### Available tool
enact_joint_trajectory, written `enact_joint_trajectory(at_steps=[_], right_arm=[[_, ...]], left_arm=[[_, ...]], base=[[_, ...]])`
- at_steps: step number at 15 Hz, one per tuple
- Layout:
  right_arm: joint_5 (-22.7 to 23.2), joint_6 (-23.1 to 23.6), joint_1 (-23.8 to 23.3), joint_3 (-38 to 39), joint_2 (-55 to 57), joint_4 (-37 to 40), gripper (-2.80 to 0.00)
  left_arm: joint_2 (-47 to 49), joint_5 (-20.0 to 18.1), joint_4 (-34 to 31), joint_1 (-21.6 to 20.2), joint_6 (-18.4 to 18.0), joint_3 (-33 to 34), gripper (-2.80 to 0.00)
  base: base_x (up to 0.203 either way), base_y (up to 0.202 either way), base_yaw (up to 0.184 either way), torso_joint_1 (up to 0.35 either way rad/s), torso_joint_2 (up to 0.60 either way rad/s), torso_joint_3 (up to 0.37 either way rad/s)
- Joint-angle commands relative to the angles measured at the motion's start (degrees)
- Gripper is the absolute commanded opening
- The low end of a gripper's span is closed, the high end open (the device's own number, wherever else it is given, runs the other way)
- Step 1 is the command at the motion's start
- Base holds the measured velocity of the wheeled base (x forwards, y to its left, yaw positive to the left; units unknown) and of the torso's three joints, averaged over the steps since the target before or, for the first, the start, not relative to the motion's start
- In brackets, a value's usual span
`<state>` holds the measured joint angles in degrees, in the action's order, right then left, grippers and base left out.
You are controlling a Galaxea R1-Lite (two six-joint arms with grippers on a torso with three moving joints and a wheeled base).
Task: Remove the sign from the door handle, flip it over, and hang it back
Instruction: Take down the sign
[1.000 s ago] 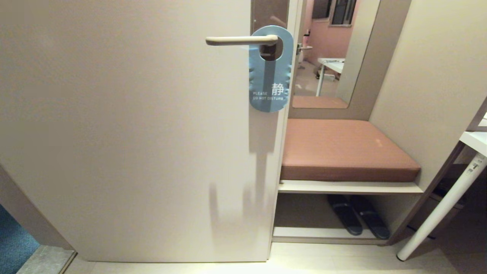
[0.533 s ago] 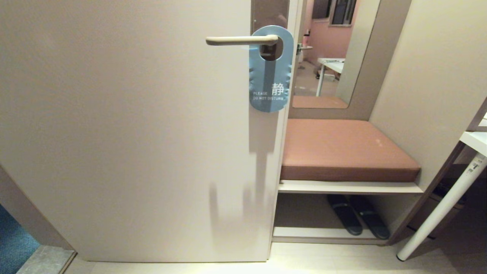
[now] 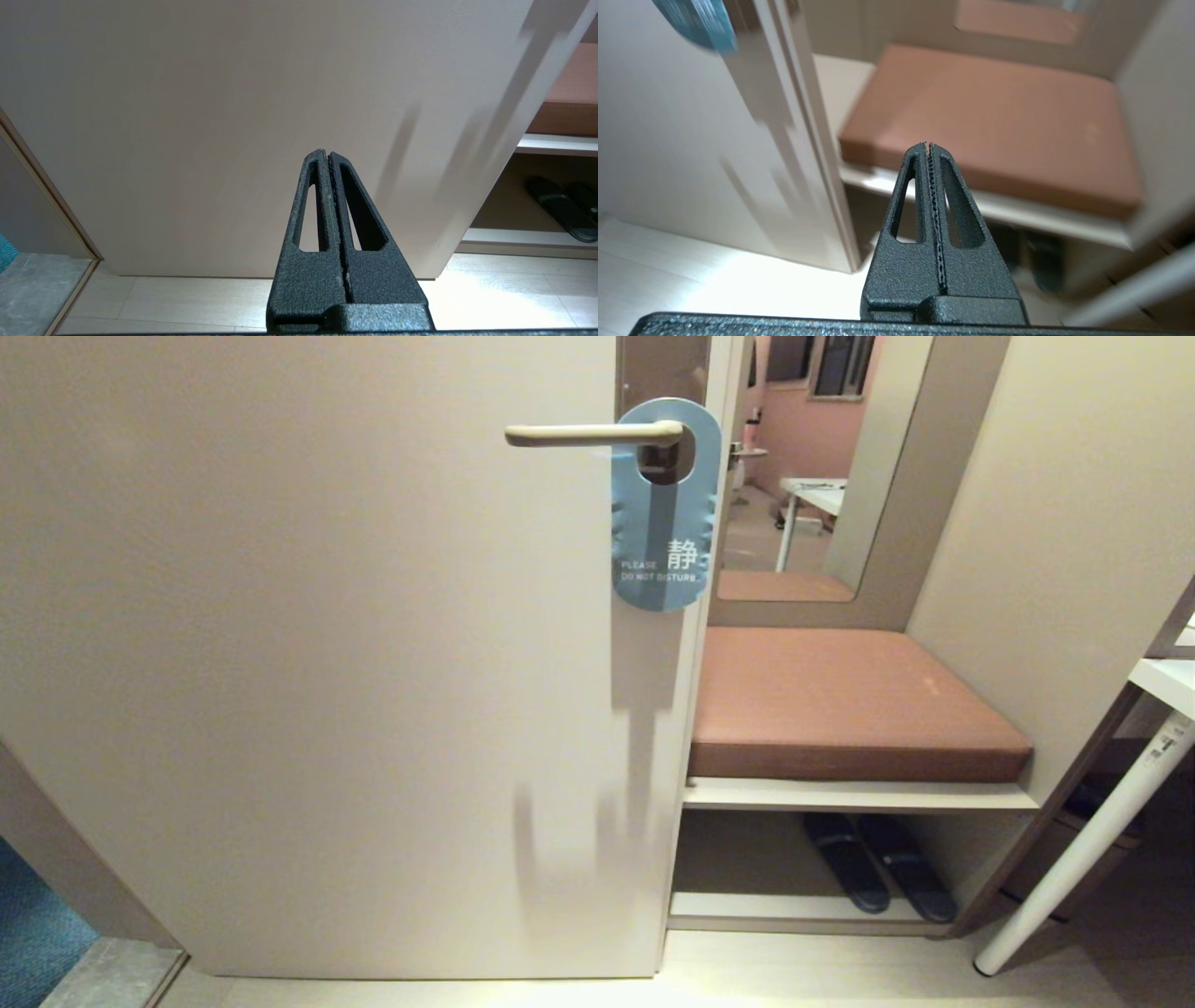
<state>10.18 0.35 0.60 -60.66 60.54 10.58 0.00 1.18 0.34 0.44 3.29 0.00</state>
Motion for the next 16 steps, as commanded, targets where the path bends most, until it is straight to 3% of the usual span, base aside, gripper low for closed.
enact_joint_trajectory(at_steps=[1,6,11,16], right_arm=[[1.4,-0.7,0.0,-0.7,5.8,-3.2,-2.80],[14.1,-4.9,0.6,-1.7,17.1,-20.0,-2.80],[29.9,-5.0,1.9,-2.3,24.5,-28.7,-2.80],[44.3,-4.4,2.4,-4.0,35.0,-44.3,-2.80]], left_arm=[[0.0,0.0,0.0,0.0,0.1,0.0,-2.80],[0.0,0.0,0.0,0.0,0.1,0.0,-2.80],[0.0,0.0,0.0,0.0,0.1,0.0,-2.80],[0.0,0.0,0.0,0.0,0.1,0.0,-2.80]], base=[[0.000,0.000,0.000,0.000,0.00,0.000],[0.000,0.000,0.000,0.000,0.00,0.005],[0.000,0.000,0.000,0.000,0.00,0.000],[0.000,0.000,0.000,0.000,0.00,0.000]])
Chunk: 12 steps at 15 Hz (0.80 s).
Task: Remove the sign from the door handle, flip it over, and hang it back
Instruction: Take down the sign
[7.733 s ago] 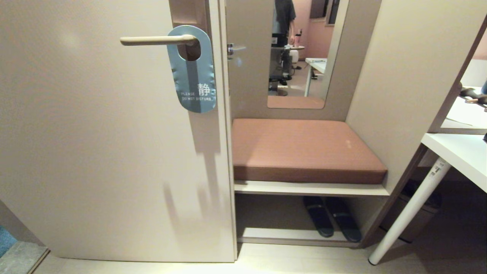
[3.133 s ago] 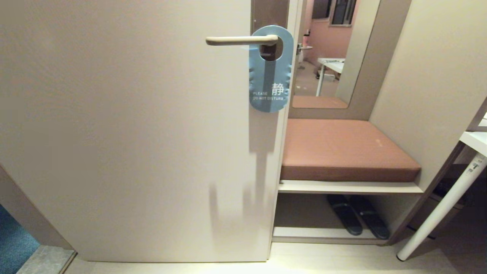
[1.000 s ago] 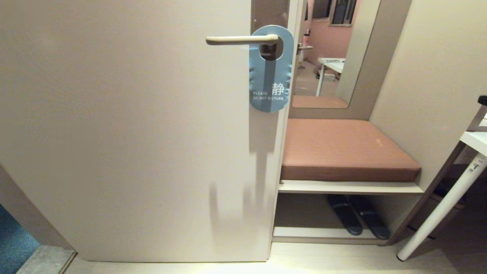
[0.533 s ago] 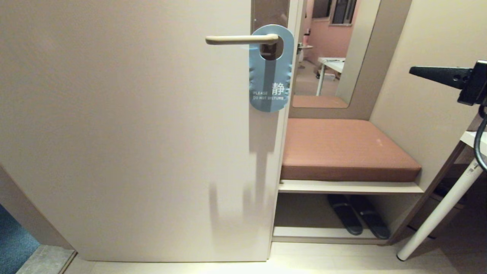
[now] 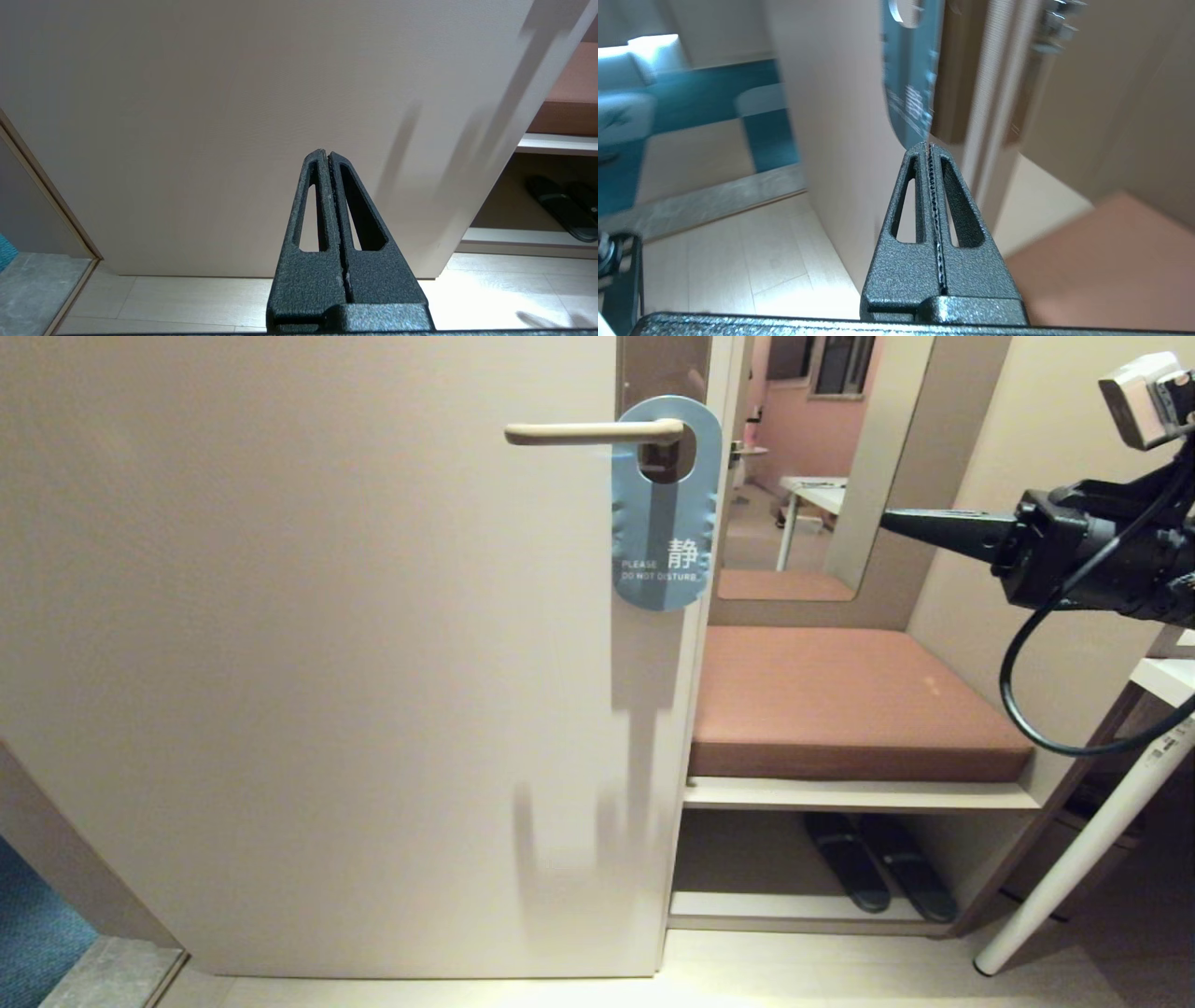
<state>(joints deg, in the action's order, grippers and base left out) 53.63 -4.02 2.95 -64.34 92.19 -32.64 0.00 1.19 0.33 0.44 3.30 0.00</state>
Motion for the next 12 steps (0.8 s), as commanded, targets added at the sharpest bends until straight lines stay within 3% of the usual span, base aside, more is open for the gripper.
enact_joint_trajectory(at_steps=[1,12], right_arm=[[2.7,0.0,0.4,-0.9,5.1,-3.2,-2.80],[5.1,2.0,7.1,-16.4,22.4,-8.3,-2.80]], left_arm=[[0.0,0.0,0.0,0.0,0.0,0.0,-2.80],[0.0,0.0,0.0,0.0,0.0,0.0,-2.80]], base=[[0.000,0.000,0.000,0.000,0.00,0.000],[0.000,0.000,0.000,0.000,0.00,0.000]])
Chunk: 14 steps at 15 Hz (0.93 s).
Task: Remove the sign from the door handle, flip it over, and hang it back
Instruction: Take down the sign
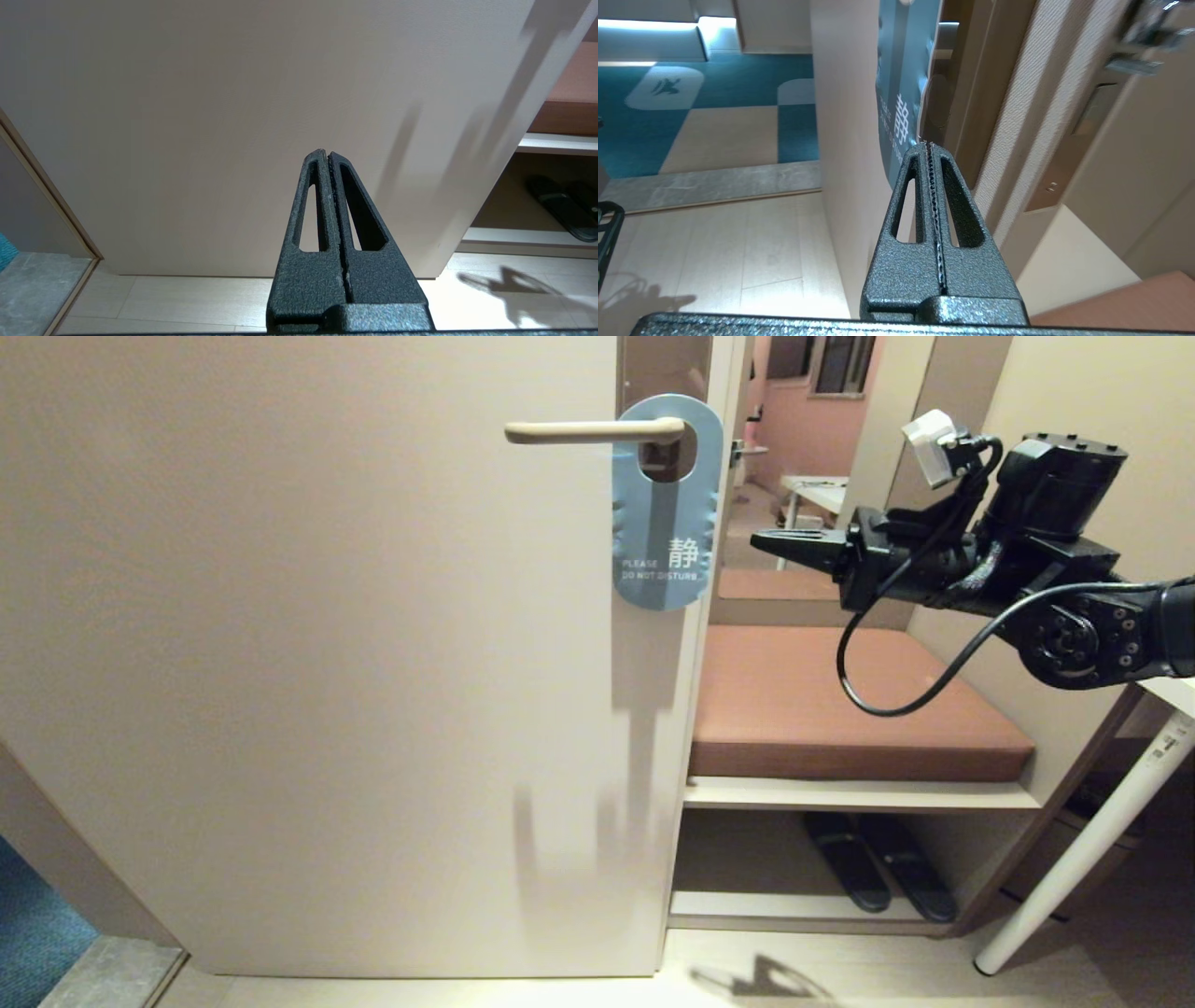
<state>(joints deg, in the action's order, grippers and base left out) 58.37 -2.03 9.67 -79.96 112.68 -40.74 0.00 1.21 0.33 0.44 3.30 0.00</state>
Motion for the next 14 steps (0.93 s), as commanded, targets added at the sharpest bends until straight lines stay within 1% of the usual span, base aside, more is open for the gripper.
enact_joint_trajectory(at_steps=[1,4,14], right_arm=[[0.5,0.0,0.8,-1.6,2.6,-0.2,-2.80],[2.8,0.0,1.6,-3.7,4.1,-0.2,-2.80],[3.2,0.0,1.7,-3.4,3.2,-0.2,-2.80]], left_arm=[[0.0,-0.1,0.0,0.0,0.0,0.0,-2.80],[0.0,0.0,0.0,0.0,0.0,0.0,-2.80],[0.0,0.0,0.0,0.0,0.0,0.0,-2.80]], base=[[0.000,0.000,0.000,0.000,0.00,0.000],[0.000,0.000,0.000,0.000,0.00,0.000],[0.000,0.000,0.000,0.000,0.00,0.000]])
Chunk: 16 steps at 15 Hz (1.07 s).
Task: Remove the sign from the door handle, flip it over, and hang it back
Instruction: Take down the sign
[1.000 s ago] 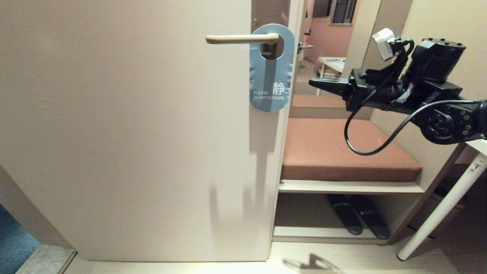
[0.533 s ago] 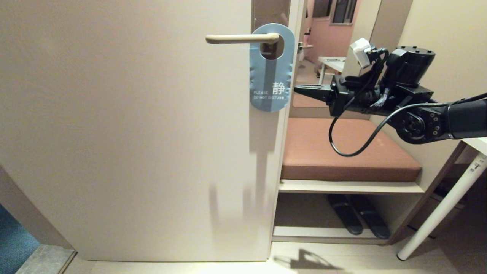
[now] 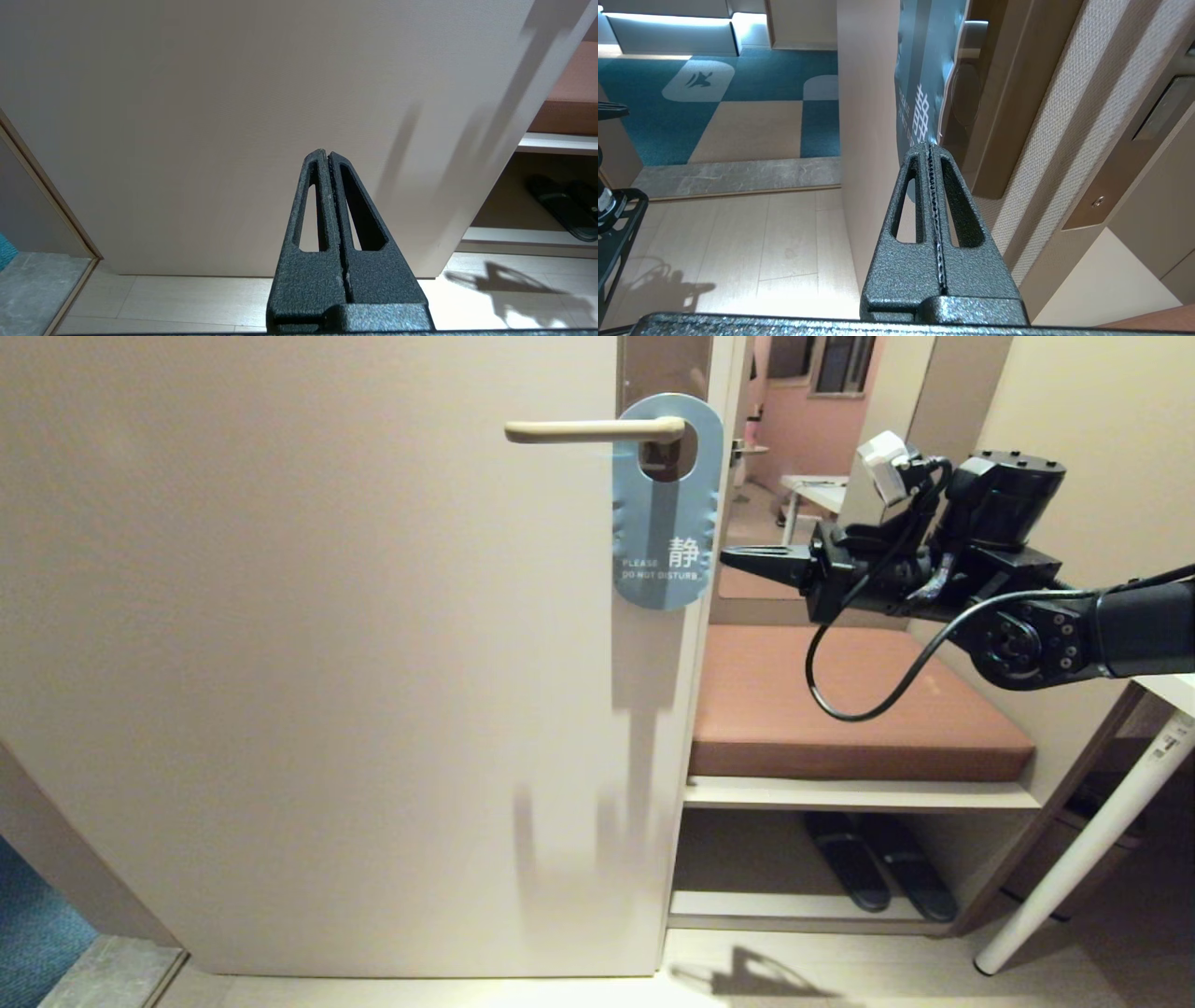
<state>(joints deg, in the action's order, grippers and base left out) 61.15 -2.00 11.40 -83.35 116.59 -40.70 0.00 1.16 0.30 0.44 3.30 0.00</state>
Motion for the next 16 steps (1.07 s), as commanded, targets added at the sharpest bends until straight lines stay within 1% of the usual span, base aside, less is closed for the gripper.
enact_joint_trajectory(at_steps=[1,4,10,14,15,16], right_arm=[[0.4,0.0,-0.1,0.1,-0.9,-0.3,-2.80],[0.5,0.0,-0.4,0.7,-2.3,-0.2,-2.80],[0.4,0.1,-0.8,6.5,-5.9,-0.3,-2.80],[0.4,0.2,-1.0,6.8,-6.2,-0.3,-2.80],[0.4,0.2,-1.0,6.8,-6.3,-0.3,-2.34],[0.4,0.2,-0.9,6.8,-6.3,-0.3,0.00]], left_arm=[[0.0,0.1,0.0,0.0,0.0,0.0,-2.80],[0.0,0.1,0.0,0.0,0.0,0.0,-2.80],[0.0,0.1,0.0,0.0,0.0,0.0,-2.80],[0.0,0.1,0.0,0.0,0.0,0.0,-2.80],[0.0,0.1,0.0,0.0,0.0,0.0,-2.80],[0.0,0.1,0.0,0.0,0.0,0.0,-2.80]], base=[[0.000,0.000,0.000,0.000,0.00,0.000],[0.000,0.000,0.000,0.000,0.00,0.000],[0.000,0.000,0.000,0.000,0.00,0.000],[0.000,0.000,0.000,0.000,0.00,0.000],[0.000,0.000,0.000,0.000,0.00,0.000],[0.000,0.000,0.000,0.000,0.00,0.000]])
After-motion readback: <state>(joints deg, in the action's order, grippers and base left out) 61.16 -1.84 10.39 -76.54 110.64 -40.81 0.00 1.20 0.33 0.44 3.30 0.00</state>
